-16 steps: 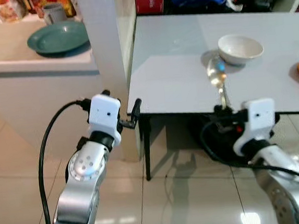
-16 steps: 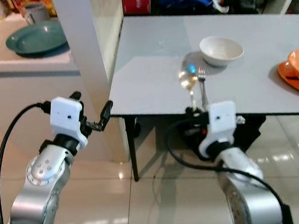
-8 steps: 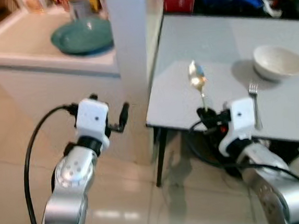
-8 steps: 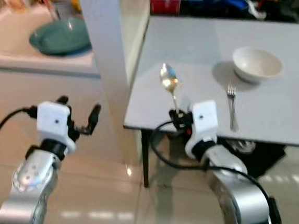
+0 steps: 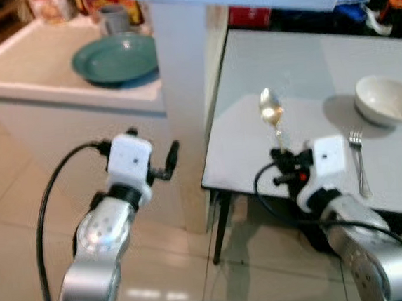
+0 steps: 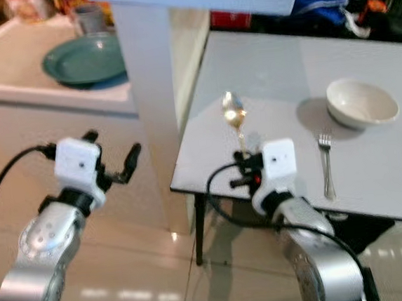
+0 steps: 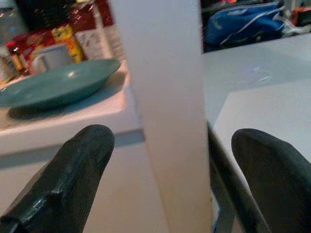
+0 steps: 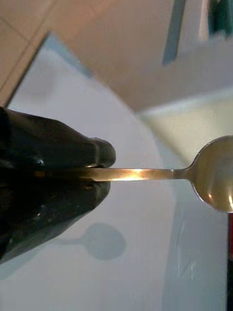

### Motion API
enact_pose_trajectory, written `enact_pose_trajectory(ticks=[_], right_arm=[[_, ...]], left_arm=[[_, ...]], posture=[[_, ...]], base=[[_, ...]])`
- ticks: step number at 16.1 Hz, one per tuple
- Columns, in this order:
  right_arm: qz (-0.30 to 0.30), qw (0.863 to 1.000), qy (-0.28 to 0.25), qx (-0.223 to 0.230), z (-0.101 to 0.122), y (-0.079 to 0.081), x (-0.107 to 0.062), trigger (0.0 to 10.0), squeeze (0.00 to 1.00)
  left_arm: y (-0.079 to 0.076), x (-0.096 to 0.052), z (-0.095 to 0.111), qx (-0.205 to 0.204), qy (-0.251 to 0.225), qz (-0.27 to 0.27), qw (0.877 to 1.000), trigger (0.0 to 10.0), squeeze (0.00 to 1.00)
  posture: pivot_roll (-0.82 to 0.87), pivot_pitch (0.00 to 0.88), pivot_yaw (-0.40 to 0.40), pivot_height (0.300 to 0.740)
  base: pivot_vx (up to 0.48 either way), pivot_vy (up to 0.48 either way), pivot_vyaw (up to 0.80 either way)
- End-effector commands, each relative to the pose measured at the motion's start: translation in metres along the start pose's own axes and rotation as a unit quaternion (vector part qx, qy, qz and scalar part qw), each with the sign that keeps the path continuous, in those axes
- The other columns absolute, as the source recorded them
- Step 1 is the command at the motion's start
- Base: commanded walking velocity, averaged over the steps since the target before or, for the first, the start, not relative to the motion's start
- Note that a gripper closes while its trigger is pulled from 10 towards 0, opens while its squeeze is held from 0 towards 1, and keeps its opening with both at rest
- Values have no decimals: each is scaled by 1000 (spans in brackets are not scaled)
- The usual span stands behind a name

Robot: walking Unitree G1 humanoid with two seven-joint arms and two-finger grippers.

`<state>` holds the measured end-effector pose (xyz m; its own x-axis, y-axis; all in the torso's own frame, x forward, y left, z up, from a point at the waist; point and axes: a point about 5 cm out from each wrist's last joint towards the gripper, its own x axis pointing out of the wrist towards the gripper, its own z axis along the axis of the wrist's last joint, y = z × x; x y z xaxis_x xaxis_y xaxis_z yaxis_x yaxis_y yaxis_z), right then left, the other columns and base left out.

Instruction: Setting the table

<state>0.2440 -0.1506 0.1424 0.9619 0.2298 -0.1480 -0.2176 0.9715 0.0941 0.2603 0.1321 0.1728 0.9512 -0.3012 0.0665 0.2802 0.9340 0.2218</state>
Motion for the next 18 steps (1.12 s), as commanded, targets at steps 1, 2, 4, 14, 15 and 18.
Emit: enact_pose_trajectory(ticks=[1, 2, 4, 14, 15, 18], right_arm=[[-17, 1000, 5, 6, -1, -6, -1, 10000, 0], [-19, 1000, 2, 9, 0, -6, -1, 10000, 0], [-20, 1000, -2, 13, 1, -5, 0, 10000, 0], [-12, 1000, -1, 1, 5, -9, 4, 10000, 0], [-7, 1000, 2, -4, 5, -9, 5, 10000, 0], [8, 1000, 4, -12, 7, -10, 7, 10000, 0]], left_arm=[[-4, 1, -1, -1, 4, -15, 1000, 10000, 0], [-4, 3, -1, 1, 3, -17, 1000, 10000, 0], [-4, 6, -1, 2, 4, -18, 1000, 10000, 0], [-4, 10, 3, -6, -4, -7, 1000, 10000, 0], [-5, 10, 3, -6, -5, -7, 1000, 10000, 0], [-5, 10, 3, -6, -4, -7, 1000, 10000, 0]], posture=[[21, 64, -20, 740], [19, 59, -19, 740], [16, 48, -16, 740], [16, 49, -28, 740], [16, 48, -31, 740], [19, 50, -33, 740]], base=[[0, 454, 0], [0, 480, -506], [0, 480, -788], [0, 240, -394], [0, 0, 0], [269, 0, 0]])
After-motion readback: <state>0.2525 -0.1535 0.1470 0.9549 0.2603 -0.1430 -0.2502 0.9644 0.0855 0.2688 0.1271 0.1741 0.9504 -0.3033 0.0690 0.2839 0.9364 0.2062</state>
